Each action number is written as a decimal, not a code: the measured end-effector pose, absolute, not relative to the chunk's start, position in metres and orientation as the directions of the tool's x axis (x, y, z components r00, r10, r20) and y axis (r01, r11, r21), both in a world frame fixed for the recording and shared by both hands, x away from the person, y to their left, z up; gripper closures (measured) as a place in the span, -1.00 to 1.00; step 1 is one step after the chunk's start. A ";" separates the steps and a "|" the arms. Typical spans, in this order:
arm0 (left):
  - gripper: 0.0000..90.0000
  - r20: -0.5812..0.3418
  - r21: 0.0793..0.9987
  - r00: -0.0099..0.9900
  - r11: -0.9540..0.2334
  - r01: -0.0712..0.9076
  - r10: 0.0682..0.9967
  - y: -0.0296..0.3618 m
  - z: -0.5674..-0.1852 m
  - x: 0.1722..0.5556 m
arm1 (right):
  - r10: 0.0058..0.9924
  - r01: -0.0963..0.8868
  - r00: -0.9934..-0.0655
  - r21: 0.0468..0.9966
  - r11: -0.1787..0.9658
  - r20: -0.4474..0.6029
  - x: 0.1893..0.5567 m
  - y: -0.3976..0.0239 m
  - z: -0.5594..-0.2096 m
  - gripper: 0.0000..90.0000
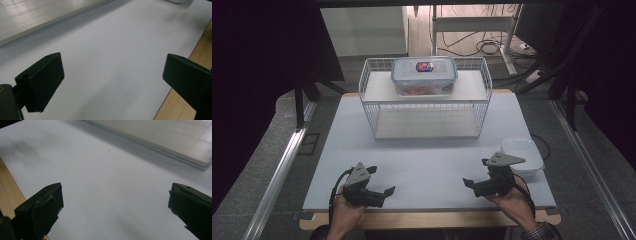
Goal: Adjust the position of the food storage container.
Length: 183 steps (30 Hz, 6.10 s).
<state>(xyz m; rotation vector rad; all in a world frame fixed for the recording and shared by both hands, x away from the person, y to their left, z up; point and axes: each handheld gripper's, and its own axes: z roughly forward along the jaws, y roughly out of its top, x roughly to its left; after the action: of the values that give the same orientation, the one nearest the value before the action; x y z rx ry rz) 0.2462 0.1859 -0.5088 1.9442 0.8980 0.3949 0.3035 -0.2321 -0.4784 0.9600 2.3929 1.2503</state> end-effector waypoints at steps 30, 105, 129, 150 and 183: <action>-0.93 -0.093 0.833 0.669 -0.311 0.458 0.738 0.184 -0.513 0.250 | 0.939 0.506 -0.342 0.838 0.204 -0.022 0.338 -0.383 -0.444 0.99; -0.92 -0.085 0.816 0.677 -0.339 0.469 0.732 0.176 -0.516 0.253 | 0.633 0.477 -0.763 0.773 0.418 0.129 0.320 -0.219 -0.467 0.93; -0.92 -0.151 0.818 0.650 -0.275 0.505 0.745 0.178 -0.514 0.261 | 0.598 0.489 -0.794 0.699 0.521 0.109 0.304 -0.210 -0.490 0.99; 0.07 -0.100 0.830 0.633 -0.287 0.479 0.768 0.168 -0.503 0.319 | 0.674 0.530 -0.733 0.695 0.486 0.088 0.359 -0.208 -0.492 0.99; 0.71 -0.117 0.742 0.654 -0.372 0.558 0.747 0.131 -0.514 0.345 | 0.650 0.522 -0.754 0.690 0.502 0.098 0.380 -0.169 -0.495 0.99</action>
<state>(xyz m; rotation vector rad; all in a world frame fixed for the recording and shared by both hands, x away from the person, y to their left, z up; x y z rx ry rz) 0.3451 0.1311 -0.5140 2.0788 1.0099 0.3054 0.3796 -0.1689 -0.4952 1.0116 2.5679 1.0885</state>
